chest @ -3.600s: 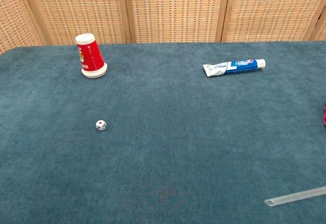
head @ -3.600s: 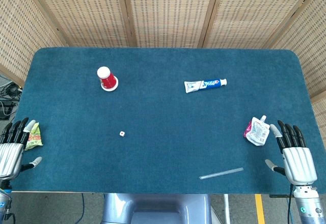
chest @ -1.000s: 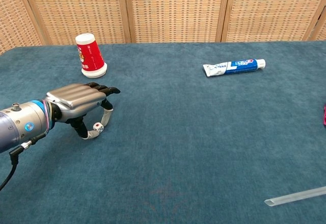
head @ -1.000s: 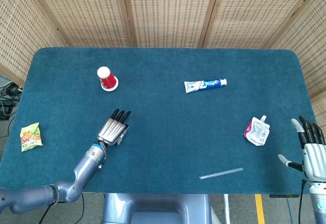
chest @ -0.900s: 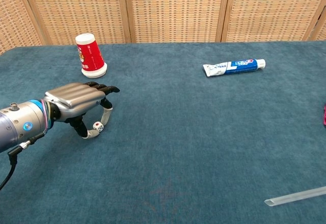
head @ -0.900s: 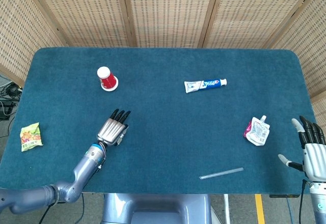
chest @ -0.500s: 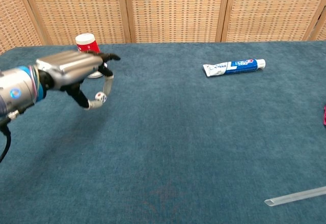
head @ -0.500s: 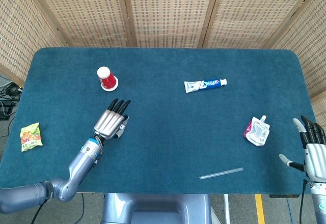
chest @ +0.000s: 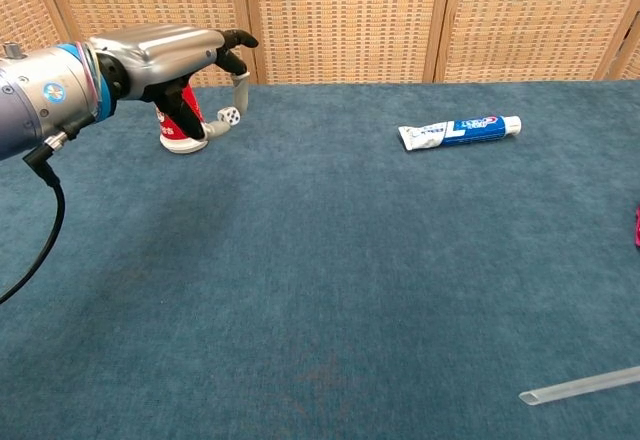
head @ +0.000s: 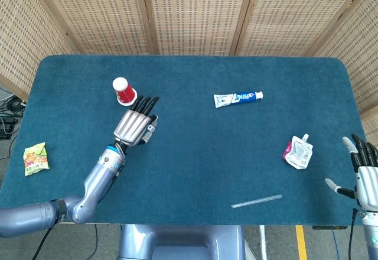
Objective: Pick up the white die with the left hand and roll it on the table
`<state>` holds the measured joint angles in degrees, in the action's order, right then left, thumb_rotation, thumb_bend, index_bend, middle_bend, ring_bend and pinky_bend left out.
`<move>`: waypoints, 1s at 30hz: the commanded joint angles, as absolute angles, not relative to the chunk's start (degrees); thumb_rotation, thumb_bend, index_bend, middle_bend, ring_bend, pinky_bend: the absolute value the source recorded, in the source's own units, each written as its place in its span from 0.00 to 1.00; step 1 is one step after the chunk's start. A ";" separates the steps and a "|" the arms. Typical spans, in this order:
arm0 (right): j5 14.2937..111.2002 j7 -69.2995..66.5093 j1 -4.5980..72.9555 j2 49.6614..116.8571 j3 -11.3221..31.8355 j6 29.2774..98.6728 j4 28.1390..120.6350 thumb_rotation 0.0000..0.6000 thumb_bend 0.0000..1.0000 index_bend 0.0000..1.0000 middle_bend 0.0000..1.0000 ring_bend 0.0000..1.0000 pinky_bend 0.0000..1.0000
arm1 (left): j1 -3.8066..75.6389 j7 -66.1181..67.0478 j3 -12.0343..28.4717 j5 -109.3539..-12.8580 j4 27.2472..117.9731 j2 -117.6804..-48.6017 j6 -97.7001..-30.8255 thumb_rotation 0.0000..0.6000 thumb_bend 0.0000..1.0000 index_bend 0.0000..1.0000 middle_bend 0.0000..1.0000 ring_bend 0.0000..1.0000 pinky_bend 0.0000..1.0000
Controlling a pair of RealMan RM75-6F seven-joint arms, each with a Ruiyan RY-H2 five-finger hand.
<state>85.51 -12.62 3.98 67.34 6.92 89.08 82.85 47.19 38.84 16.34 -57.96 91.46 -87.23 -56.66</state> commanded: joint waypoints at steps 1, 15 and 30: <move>85.54 -12.73 3.95 67.32 6.93 89.14 82.77 1.00 0.09 0.05 0.00 0.00 0.00 | 47.53 39.36 15.55 -57.59 91.30 -87.66 -57.35 1.00 0.34 0.28 0.00 0.00 0.00; 85.69 -11.81 4.03 67.55 6.79 88.96 82.82 1.00 0.09 0.05 0.00 0.00 0.00 | 45.90 36.99 12.00 -59.20 91.36 -86.41 -60.72 1.00 0.30 0.11 0.00 0.00 0.00; 86.05 -10.23 3.90 67.28 6.40 88.98 83.64 1.00 0.09 0.05 0.00 0.00 0.00 | 32.59 29.30 3.57 -70.09 95.98 -79.44 -76.70 1.00 0.13 0.00 0.00 0.00 0.00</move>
<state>86.01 -10.35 3.93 67.30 6.44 88.93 83.58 36.29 30.41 6.04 -67.49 94.67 -81.69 -72.33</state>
